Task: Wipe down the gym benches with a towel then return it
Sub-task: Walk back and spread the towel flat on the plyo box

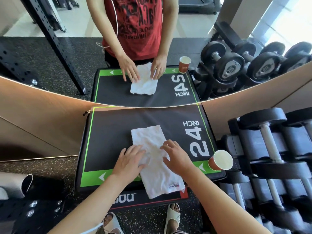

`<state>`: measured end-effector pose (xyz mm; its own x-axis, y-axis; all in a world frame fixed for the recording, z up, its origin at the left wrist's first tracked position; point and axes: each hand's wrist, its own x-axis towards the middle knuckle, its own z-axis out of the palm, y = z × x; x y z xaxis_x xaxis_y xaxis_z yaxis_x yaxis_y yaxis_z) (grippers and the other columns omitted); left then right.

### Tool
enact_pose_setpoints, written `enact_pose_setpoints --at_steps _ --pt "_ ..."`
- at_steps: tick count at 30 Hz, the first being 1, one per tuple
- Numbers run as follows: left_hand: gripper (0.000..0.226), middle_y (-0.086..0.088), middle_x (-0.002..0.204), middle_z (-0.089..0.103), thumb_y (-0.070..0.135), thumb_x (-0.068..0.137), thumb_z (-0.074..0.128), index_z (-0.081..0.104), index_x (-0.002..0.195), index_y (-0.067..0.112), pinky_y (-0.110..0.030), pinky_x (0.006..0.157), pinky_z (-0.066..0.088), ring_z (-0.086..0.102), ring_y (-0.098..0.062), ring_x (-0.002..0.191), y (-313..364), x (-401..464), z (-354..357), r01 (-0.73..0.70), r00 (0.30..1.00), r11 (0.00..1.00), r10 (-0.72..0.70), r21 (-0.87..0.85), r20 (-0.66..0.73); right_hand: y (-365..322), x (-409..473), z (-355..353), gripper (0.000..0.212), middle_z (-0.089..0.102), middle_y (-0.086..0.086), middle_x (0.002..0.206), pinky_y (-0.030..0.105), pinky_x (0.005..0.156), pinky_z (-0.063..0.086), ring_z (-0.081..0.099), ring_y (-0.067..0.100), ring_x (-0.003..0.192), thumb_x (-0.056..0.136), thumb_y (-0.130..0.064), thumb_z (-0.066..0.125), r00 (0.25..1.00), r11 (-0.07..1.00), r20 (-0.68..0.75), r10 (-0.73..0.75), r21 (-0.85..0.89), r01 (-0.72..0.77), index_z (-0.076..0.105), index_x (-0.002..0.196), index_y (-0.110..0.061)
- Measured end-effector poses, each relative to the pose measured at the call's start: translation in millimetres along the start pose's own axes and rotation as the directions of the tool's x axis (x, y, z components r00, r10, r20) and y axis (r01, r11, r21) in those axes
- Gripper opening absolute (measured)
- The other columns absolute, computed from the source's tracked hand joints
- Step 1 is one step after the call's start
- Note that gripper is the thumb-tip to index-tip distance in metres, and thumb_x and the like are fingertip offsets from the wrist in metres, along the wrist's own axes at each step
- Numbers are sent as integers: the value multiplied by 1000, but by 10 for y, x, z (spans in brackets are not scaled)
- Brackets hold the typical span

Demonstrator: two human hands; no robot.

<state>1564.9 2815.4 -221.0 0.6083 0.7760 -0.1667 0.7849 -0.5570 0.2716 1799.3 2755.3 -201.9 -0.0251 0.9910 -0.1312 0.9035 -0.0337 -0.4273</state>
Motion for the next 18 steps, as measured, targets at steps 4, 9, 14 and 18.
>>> enact_pose_setpoints --at_steps 4,9,14,18 --pt "57 12 162 37 38 95 68 50 148 31 -45 120 28 26 -13 154 -95 -76 3 85 996 996 -85 -35 0 -18 57 104 37 51 -8 131 36 86 56 47 15 122 93 -26 64 999 1000 30 -16 -11 16 64 129 -20" --pt "48 10 156 46 17 95 66 59 142 27 -45 117 34 35 -17 151 -225 -158 -12 79 994 996 -82 -37 -72 -105 -38 262 39 51 -5 129 34 78 56 48 18 116 92 -30 65 999 999 -8 -33 -10 33 64 129 -17" --pt "53 7 152 49 41 93 71 61 141 20 -40 113 38 42 -15 144 -162 -228 53 27 995 992 -38 -120 -91 -122 -90 273 39 50 -6 128 31 76 55 48 17 115 91 -28 64 999 999 -17 -40 -7 40 65 128 -17" --pt "42 4 136 64 34 85 82 74 122 17 -41 105 47 58 -19 129 -106 -280 65 -1 986 992 -20 -124 -167 -139 -131 272 29 55 -4 122 33 77 54 50 17 113 95 -24 65 998 999 -44 -44 12 45 68 122 -14"
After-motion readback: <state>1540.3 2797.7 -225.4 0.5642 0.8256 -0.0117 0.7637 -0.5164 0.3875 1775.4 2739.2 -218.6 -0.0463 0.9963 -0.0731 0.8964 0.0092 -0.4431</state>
